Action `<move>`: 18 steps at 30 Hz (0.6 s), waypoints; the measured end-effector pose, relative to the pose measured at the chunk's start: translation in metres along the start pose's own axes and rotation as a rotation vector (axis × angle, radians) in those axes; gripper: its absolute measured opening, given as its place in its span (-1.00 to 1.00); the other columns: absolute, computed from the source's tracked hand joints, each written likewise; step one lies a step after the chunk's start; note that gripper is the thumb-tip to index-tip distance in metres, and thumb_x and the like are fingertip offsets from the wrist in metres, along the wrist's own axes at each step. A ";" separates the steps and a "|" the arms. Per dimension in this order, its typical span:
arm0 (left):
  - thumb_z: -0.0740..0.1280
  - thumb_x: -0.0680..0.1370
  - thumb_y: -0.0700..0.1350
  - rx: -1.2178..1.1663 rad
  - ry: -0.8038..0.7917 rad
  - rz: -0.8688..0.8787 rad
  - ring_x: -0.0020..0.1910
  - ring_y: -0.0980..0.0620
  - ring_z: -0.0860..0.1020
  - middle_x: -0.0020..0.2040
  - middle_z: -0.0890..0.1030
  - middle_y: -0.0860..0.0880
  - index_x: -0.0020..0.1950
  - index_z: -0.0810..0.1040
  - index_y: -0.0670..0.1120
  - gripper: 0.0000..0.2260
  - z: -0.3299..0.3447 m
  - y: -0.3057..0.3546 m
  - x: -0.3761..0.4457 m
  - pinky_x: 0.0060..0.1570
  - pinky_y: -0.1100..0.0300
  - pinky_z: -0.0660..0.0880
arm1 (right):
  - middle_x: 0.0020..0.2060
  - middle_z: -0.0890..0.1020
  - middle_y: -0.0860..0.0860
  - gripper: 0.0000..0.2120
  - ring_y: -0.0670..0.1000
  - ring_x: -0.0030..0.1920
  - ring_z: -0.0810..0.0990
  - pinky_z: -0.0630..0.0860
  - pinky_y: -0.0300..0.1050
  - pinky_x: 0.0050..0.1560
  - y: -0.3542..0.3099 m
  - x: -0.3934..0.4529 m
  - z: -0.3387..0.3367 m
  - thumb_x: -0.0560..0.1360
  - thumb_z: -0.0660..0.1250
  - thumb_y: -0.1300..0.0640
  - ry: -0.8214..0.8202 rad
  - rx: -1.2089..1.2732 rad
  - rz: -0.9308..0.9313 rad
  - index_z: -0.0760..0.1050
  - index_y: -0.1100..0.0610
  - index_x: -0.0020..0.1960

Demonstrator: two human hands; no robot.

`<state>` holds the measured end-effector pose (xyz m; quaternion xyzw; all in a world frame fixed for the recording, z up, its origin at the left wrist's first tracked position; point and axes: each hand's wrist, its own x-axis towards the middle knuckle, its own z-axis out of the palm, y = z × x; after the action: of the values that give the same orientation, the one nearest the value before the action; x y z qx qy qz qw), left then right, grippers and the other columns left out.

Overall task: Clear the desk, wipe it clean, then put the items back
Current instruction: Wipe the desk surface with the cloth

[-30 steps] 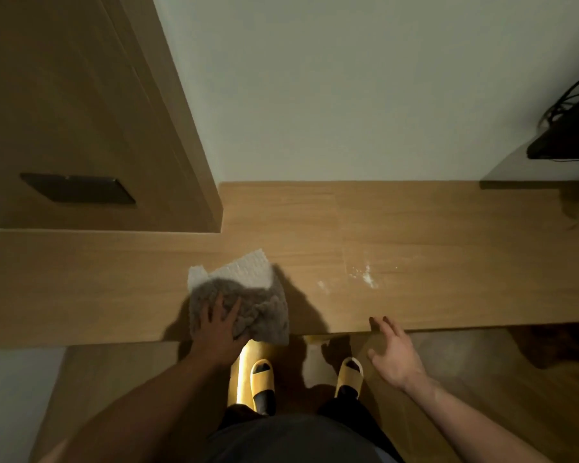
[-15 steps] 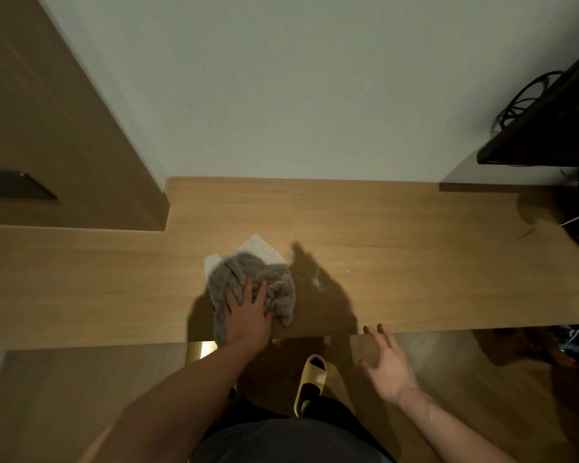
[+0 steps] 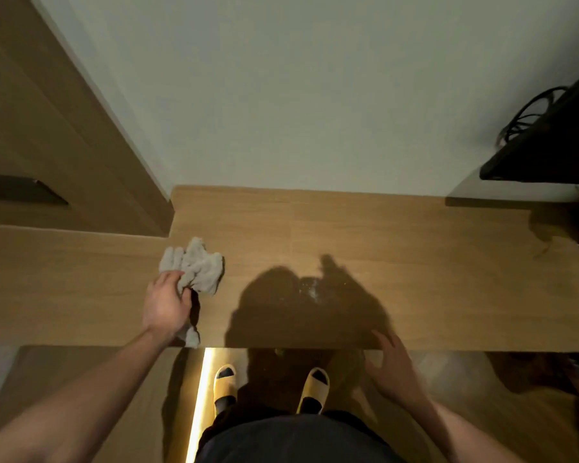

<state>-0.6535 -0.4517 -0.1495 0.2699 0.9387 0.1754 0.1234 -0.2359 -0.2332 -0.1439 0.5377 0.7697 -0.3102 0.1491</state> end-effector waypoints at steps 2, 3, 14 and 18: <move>0.36 0.62 -0.12 -0.006 -0.022 -0.060 0.34 -0.18 0.49 0.39 0.52 -0.15 0.43 0.50 -0.15 -0.62 -0.013 -0.031 -0.003 0.37 -0.14 0.45 | 0.65 0.09 0.01 -0.27 0.07 0.60 0.19 0.29 0.02 0.54 -0.011 0.004 0.003 0.54 0.43 -0.06 -0.016 -0.003 -0.012 0.22 -0.01 0.63; 0.33 0.64 -0.10 -0.005 -0.069 -0.063 0.39 -0.18 0.45 0.44 0.48 -0.15 0.47 0.47 -0.15 -0.60 -0.017 -0.044 -0.005 0.42 -0.16 0.41 | 0.65 0.08 0.02 -0.26 0.09 0.61 0.17 0.26 0.03 0.56 -0.018 0.006 0.005 0.54 0.44 -0.05 -0.026 -0.007 -0.013 0.21 0.00 0.63; -0.03 0.63 0.05 0.155 -0.468 0.462 0.64 -0.09 0.13 0.61 0.32 -0.04 0.60 0.31 0.07 -0.48 0.048 0.016 -0.027 0.60 -0.23 -0.14 | 0.66 -0.03 -0.11 -0.23 0.07 0.64 0.07 0.23 0.15 0.57 -0.073 -0.011 0.042 0.54 0.45 -0.05 -0.057 0.068 0.038 0.13 -0.14 0.64; 0.08 0.68 0.09 0.250 -0.631 0.582 0.58 -0.35 -0.34 0.67 -0.06 0.15 0.63 0.10 0.28 -0.50 0.081 0.062 -0.033 0.54 -0.41 -0.22 | 0.66 -0.04 -0.13 -0.24 0.09 0.63 0.12 0.23 0.14 0.58 -0.070 -0.032 0.052 0.54 0.43 -0.01 -0.072 0.102 0.108 0.13 -0.17 0.63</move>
<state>-0.5708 -0.3996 -0.1941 0.5758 0.7541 -0.0031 0.3159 -0.2934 -0.3058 -0.1437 0.5738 0.7168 -0.3598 0.1656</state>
